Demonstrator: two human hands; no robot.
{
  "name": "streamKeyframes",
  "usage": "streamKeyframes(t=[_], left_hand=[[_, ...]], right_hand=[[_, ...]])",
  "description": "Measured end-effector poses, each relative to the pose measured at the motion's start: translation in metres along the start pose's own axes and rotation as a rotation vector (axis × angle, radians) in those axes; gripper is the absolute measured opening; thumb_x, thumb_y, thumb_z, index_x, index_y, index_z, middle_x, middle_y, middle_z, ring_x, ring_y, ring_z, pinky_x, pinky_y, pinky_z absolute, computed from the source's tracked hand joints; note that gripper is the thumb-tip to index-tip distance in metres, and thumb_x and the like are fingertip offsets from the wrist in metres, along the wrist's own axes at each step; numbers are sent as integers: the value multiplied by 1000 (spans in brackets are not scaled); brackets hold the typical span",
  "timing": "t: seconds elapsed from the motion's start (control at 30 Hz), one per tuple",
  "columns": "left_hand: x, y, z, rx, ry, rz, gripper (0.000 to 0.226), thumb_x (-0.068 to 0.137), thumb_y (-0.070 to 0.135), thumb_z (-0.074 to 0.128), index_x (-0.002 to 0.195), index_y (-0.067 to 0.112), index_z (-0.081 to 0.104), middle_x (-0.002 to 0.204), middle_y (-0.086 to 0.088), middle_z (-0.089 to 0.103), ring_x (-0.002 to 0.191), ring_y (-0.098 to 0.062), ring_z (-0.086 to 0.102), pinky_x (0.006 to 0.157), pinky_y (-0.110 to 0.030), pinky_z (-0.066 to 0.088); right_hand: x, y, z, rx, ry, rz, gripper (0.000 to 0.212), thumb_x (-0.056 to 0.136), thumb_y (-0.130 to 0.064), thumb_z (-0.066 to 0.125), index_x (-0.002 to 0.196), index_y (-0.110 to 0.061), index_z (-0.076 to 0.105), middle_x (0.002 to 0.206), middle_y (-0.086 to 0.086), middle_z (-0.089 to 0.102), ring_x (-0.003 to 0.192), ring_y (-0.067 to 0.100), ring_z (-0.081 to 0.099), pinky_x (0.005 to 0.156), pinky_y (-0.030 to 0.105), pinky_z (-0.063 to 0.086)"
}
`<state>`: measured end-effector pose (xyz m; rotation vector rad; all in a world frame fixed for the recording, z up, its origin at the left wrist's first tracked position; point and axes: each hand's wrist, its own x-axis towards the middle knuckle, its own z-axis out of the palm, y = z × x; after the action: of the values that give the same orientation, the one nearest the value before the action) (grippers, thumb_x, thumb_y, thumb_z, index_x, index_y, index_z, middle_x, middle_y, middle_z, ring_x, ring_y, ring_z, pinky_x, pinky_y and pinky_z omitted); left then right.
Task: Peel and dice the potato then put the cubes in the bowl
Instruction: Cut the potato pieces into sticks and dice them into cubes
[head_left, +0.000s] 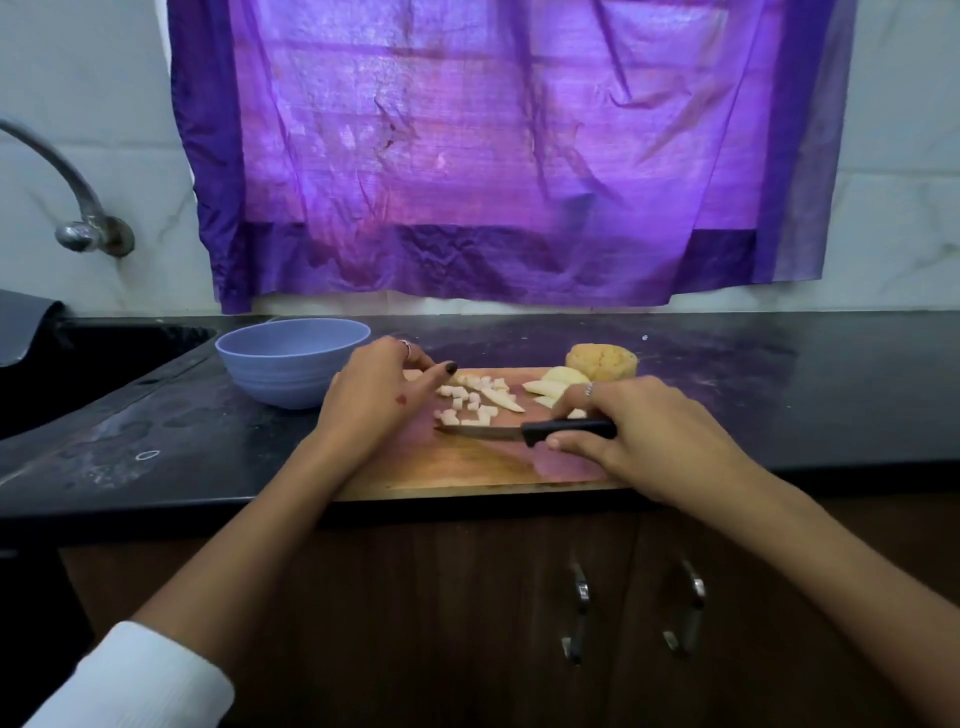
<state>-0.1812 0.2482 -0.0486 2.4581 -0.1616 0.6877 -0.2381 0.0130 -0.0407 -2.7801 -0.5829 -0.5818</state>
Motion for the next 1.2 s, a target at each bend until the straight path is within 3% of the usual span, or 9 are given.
streamKeyframes(t=[0.13, 0.23, 0.4, 0.6, 0.73, 0.87, 0.97, 1.07, 1.2], left_hand=[[0, -1, -7, 13, 25, 12, 28, 92, 44, 56, 99, 22, 73, 96, 3, 67, 92, -18, 62, 79, -36, 51], [-4, -1, -11, 49, -18, 8, 21, 90, 42, 58, 98, 27, 71, 90, 5, 62, 89, -14, 59, 77, -35, 50], [-13, 5, -20, 130, -101, 35, 22, 87, 48, 59, 97, 32, 70, 94, 11, 65, 95, -14, 60, 84, -40, 51], [2, 28, 2, 335, -304, 216, 41, 86, 63, 49, 121, 44, 61, 123, 10, 65, 111, -11, 59, 89, -36, 51], [7, 48, 21, 569, -236, 346, 46, 95, 58, 38, 132, 35, 53, 126, 6, 60, 117, -16, 52, 74, -26, 27], [17, 51, 37, 662, -197, 370, 53, 92, 65, 35, 97, 22, 66, 94, 3, 66, 100, -17, 58, 100, -36, 29], [24, 52, 48, 677, -225, 398, 47, 92, 64, 35, 82, 23, 56, 86, -1, 65, 90, -19, 58, 89, -35, 33], [29, 53, 54, 603, -259, 366, 49, 92, 63, 39, 91, 19, 62, 84, -3, 63, 85, -22, 58, 69, -32, 32], [33, 52, 53, 523, -321, 334, 34, 95, 55, 42, 79, 28, 56, 79, -2, 58, 86, -26, 58, 63, -32, 32]], right_hand=[[42, -4, 15, -8, -16, 23, 32, 86, -52, 61, 116, -41, 60, 103, -7, 61, 103, 17, 57, 70, 30, 39], [67, -8, 21, -36, -29, 31, 24, 87, -47, 63, 109, -36, 63, 105, -4, 65, 103, 21, 57, 67, 29, 37], [75, 8, 12, 138, -45, 112, 14, 85, -44, 67, 93, -33, 67, 80, -10, 61, 82, 14, 61, 69, 31, 48], [69, 44, 4, 522, 38, 263, 17, 82, -38, 72, 82, -21, 71, 85, 5, 73, 64, 15, 67, 78, 45, 55], [61, 48, 11, 712, 178, 317, 16, 83, -35, 72, 83, -19, 72, 65, 8, 68, 54, 9, 56, 60, 32, 42], [52, 51, 13, 779, 252, 339, 12, 84, -32, 71, 85, -20, 72, 70, -1, 65, 50, 0, 55, 61, 24, 39], [45, 57, 12, 792, 271, 347, 8, 86, -29, 70, 85, -22, 72, 63, -3, 62, 42, -3, 49, 58, 23, 35], [39, 65, 15, 766, 281, 372, 10, 86, -32, 69, 86, -22, 72, 57, -4, 59, 41, -2, 47, 56, 24, 33], [32, 71, 18, 786, 291, 397, 11, 85, -32, 70, 87, -22, 72, 53, -8, 58, 42, -1, 46, 55, 25, 35]])
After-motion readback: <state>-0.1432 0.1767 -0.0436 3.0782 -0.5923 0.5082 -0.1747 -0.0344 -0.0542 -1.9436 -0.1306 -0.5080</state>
